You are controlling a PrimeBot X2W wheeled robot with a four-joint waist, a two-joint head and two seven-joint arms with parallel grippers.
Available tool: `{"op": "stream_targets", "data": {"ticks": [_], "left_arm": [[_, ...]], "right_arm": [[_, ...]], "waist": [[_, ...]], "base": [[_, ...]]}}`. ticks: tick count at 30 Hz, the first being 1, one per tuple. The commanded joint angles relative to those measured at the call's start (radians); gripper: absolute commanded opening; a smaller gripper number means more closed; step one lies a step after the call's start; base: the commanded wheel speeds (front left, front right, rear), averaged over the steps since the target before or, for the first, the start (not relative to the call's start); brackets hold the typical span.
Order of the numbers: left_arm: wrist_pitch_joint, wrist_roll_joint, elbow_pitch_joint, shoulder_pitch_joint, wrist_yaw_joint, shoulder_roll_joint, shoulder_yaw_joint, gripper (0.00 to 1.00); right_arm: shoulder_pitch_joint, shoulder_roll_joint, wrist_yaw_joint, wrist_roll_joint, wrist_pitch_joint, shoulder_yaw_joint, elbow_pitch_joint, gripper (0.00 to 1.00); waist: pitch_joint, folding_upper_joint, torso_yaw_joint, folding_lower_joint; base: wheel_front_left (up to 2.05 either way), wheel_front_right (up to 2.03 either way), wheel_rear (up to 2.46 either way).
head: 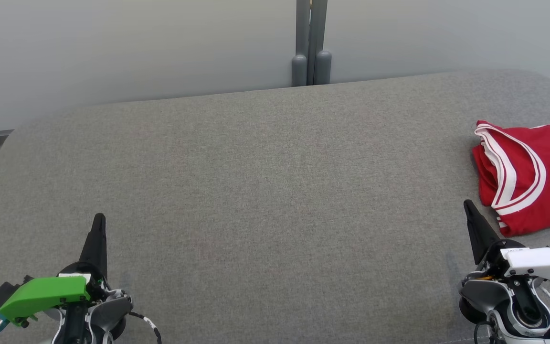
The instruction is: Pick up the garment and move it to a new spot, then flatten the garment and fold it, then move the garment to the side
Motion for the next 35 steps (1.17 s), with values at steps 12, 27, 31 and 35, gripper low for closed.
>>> {"op": "stream_targets", "data": {"ticks": [12, 27, 31, 35], "left_arm": [[0.004, -0.001, -0.003, -0.013, -0.005, 0.007, 0.004, 0.0], [0.004, -0.001, -0.003, -0.013, -0.005, 0.007, 0.004, 0.0], [0.004, -0.001, -0.003, -0.014, -0.005, 0.007, 0.004, 0.0], [0.004, -0.001, -0.003, -0.014, -0.005, 0.007, 0.004, 0.0]], "right_arm": [[-0.003, -0.005, 0.0, 0.007, 0.001, -0.001, -0.005, 0.0], [-0.003, -0.005, 0.0, 0.007, 0.001, -0.001, -0.005, 0.0], [-0.003, -0.005, 0.0, 0.007, 0.001, -0.001, -0.005, 0.0], [-0.003, -0.005, 0.0, 0.007, 0.001, -0.001, -0.005, 0.0]], "waist": [[0.0, 0.0, 0.0, 0.0], [0.0, 0.0, 0.0, 0.0], [0.0, 0.0, 0.0, 0.0], [0.0, 0.0, 0.0, 0.0]], "base": [[0.0, 0.0, 0.0], [0.0, 0.0, 0.0], [0.0, 0.0, 0.0], [0.0, 0.0, 0.0]]}}
